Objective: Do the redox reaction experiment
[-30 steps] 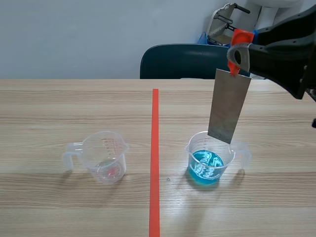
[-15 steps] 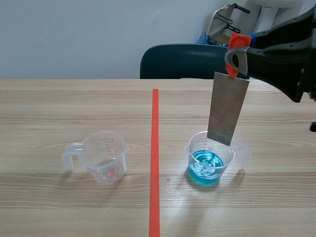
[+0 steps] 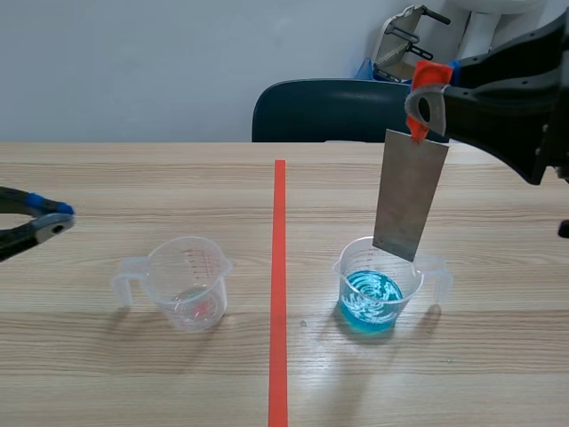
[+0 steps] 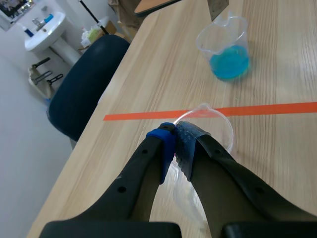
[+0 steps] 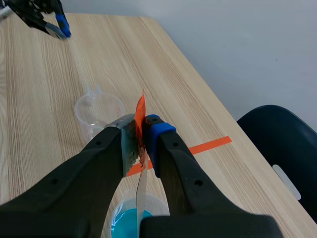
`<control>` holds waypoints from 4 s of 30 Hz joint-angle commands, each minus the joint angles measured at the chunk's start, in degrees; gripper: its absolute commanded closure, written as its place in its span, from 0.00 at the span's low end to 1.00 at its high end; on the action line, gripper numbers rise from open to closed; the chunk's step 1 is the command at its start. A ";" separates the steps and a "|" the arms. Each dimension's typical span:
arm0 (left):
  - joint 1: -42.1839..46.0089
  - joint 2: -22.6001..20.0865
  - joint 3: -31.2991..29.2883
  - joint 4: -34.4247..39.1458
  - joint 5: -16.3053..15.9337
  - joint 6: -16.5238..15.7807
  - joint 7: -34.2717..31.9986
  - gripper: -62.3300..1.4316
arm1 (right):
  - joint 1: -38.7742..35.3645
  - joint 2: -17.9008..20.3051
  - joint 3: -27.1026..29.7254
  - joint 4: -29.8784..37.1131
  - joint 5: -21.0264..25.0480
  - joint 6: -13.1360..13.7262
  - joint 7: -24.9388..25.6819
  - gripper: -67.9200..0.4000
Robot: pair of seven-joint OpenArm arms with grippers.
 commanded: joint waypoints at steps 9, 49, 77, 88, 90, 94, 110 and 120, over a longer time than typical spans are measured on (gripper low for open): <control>-12.44 10.12 15.50 0.20 -10.73 -0.11 19.43 0.93 | 0.83 0.59 0.00 0.85 0.81 0.35 0.85 0.98; -19.56 21.40 43.67 -1.81 -26.34 10.95 36.28 0.93 | 0.83 0.59 0.00 0.85 0.79 0.35 0.85 0.98; -18.91 18.69 46.51 -2.12 -26.34 18.23 33.68 0.86 | 0.83 0.59 0.00 0.85 0.81 0.35 0.85 0.98; -15.80 7.82 40.68 0.94 -26.32 17.53 26.08 0.52 | 0.83 0.59 0.00 0.85 0.79 0.35 0.83 0.98; -14.71 6.08 39.54 1.60 -26.34 17.25 24.46 0.48 | 0.83 0.59 0.00 0.85 0.79 0.35 0.83 0.98; -14.16 5.33 38.88 1.75 -26.27 16.46 24.37 0.48 | 0.83 0.59 0.00 0.85 0.79 0.35 0.83 0.98; -13.22 5.55 38.91 1.75 -26.36 15.34 23.58 0.20 | 0.83 0.59 0.00 0.85 0.79 0.35 0.83 0.98; -13.22 5.68 38.91 1.75 -23.41 16.31 24.20 0.00 | 0.83 0.59 0.00 0.85 0.79 0.35 0.79 0.98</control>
